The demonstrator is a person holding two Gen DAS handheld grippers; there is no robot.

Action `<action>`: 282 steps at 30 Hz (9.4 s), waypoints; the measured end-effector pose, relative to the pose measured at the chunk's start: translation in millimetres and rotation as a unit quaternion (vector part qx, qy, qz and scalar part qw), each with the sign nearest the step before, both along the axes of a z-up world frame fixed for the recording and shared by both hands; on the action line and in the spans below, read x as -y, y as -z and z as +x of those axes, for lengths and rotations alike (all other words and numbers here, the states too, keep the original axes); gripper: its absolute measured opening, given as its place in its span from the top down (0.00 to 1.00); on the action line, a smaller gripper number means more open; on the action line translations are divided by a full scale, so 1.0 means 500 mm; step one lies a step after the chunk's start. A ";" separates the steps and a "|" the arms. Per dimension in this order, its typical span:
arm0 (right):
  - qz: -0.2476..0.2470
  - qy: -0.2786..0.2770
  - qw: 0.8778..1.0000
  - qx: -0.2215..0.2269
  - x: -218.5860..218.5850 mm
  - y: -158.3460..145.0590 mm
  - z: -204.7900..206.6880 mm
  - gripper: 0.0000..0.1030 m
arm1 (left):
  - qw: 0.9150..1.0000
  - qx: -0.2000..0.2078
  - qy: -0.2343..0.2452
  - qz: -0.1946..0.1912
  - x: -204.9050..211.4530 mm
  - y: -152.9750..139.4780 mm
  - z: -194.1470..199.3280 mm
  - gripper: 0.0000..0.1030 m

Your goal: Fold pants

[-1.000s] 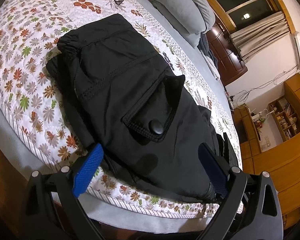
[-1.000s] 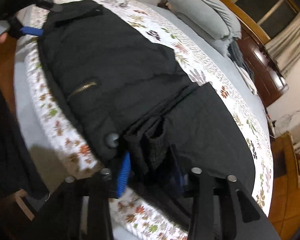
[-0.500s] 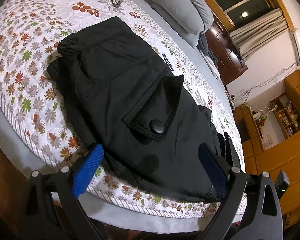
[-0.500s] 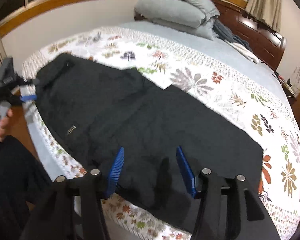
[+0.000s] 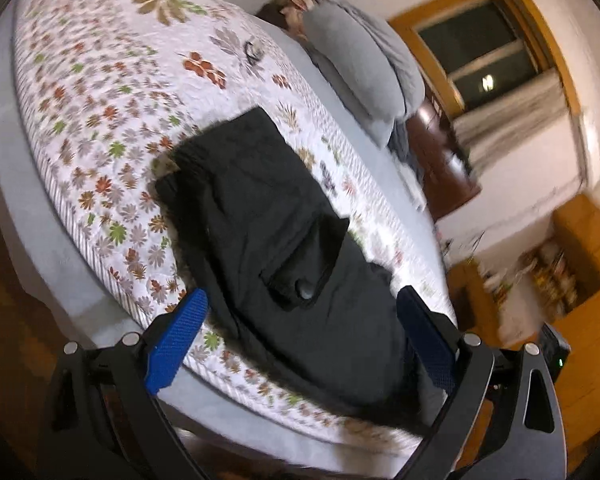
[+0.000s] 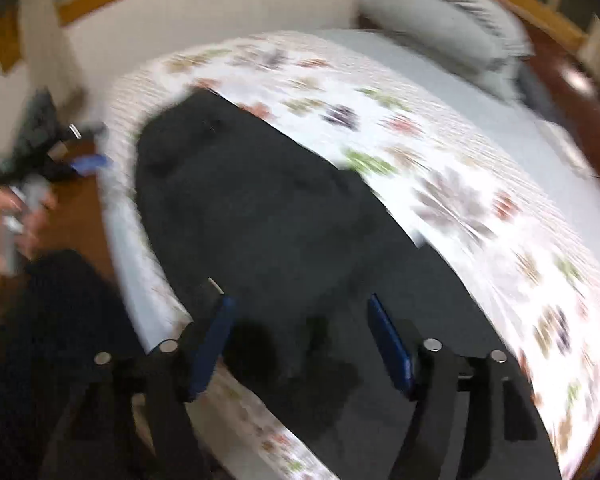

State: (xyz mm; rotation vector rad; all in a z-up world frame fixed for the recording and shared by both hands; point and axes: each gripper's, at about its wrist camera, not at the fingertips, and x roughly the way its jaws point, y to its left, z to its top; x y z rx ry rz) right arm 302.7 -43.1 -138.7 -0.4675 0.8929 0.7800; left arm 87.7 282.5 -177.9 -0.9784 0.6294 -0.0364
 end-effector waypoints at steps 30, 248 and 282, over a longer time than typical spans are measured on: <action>-0.071 -0.277 0.907 -0.309 -0.721 0.143 0.392 0.21 | 0.992 -0.098 -0.066 -0.049 -0.050 0.113 0.130 0.03; 0.118 0.143 0.980 -0.068 0.680 0.172 0.220 0.54 | 0.840 -0.023 0.516 0.165 0.972 -0.051 0.247 0.64; 0.145 0.101 0.984 -0.041 0.580 0.188 -0.072 0.54 | 0.896 -0.086 0.420 0.114 0.697 0.013 0.362 0.65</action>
